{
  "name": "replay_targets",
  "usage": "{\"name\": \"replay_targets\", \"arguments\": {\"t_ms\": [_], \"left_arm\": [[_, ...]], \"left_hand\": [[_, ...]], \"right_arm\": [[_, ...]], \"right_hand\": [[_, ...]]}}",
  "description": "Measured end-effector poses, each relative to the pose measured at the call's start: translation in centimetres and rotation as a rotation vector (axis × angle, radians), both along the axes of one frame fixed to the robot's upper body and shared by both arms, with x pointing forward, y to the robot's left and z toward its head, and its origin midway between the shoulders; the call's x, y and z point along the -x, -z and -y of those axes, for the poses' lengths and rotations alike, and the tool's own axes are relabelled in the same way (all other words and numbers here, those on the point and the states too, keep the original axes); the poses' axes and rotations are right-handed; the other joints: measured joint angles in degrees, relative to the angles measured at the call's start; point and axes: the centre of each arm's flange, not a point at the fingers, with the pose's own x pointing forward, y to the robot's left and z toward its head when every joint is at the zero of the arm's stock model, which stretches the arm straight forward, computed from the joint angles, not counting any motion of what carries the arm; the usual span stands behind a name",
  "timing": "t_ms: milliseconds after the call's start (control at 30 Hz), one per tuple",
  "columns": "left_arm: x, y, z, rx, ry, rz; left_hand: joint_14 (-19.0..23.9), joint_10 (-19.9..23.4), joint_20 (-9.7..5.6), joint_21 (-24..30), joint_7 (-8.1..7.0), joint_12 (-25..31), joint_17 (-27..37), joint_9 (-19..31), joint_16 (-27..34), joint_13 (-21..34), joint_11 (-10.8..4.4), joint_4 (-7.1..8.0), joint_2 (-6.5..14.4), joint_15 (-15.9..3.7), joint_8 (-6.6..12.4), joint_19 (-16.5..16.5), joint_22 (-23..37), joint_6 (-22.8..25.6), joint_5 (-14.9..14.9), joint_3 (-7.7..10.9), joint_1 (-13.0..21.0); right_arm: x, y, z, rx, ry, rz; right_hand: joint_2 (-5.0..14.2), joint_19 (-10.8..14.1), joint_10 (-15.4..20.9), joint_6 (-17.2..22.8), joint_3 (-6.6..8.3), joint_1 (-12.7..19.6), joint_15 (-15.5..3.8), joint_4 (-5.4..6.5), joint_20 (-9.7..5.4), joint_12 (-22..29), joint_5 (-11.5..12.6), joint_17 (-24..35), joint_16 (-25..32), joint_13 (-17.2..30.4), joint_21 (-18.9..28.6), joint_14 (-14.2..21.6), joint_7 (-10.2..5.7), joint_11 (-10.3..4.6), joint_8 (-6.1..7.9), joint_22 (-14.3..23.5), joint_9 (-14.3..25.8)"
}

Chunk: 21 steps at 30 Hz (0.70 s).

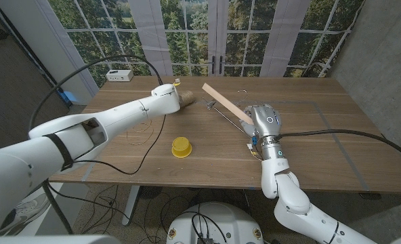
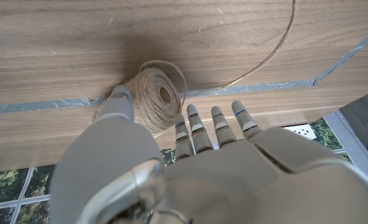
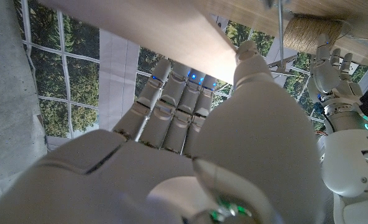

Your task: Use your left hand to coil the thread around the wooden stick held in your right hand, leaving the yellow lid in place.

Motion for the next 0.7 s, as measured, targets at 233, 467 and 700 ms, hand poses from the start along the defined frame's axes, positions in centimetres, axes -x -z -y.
{"name": "replay_targets", "arguments": {"t_ms": [233,467,700], "left_arm": [[-1.3,0.5,0.2,-0.013,-0.013,-0.001],[-2.1,0.5,0.5,-0.016,-0.002,-0.002],[-2.1,-0.6,0.2,-0.002,0.009,0.025]], "left_hand": [[1.7,-0.58,-0.69,0.59,0.19,-0.32,-0.27,0.0,0.33,-0.01,-1.02,-1.26,-0.35,-1.29,-0.15,1.92,0.0,-0.35,0.0,0.61,2.49],[-3.05,-9.0,0.62,-0.97,1.9,-2.06,-0.1,0.0,-1.09,-0.01,1.94,-0.25,-2.23,1.51,-1.04,-0.2,0.0,-8.25,0.0,-1.25,0.61],[-7.36,-15.52,1.77,-2.22,3.01,-2.56,0.18,0.01,-1.4,0.27,4.22,0.35,-3.37,3.22,-1.33,-2.43,0.0,-15.53,0.28,-2.59,-1.32]], "right_arm": [[0.0,-0.1,0.1,-0.003,0.005,0.001],[-0.3,-0.3,0.2,-0.004,0.01,0.0],[-0.7,-0.5,0.4,-0.008,0.014,-0.004]], "right_hand": [[0.0,0.0,0.49,0.6,-0.02,0.0,-0.31,0.0,0.0,-0.22,0.14,0.27,-0.62,0.06,0.44,0.32,-0.6,-0.5,-0.34,-0.27,0.0],[-0.02,-0.01,0.49,0.6,-0.18,0.02,-0.3,0.16,-0.01,-0.4,0.14,0.54,-0.67,0.17,0.84,0.32,-0.6,-0.5,-0.43,-0.27,0.34],[-0.03,-0.51,0.49,0.6,-0.18,0.03,-0.3,0.16,0.1,-0.15,0.13,0.8,-1.06,0.26,1.29,0.32,-0.6,-0.5,-0.44,-0.26,0.34]]}}
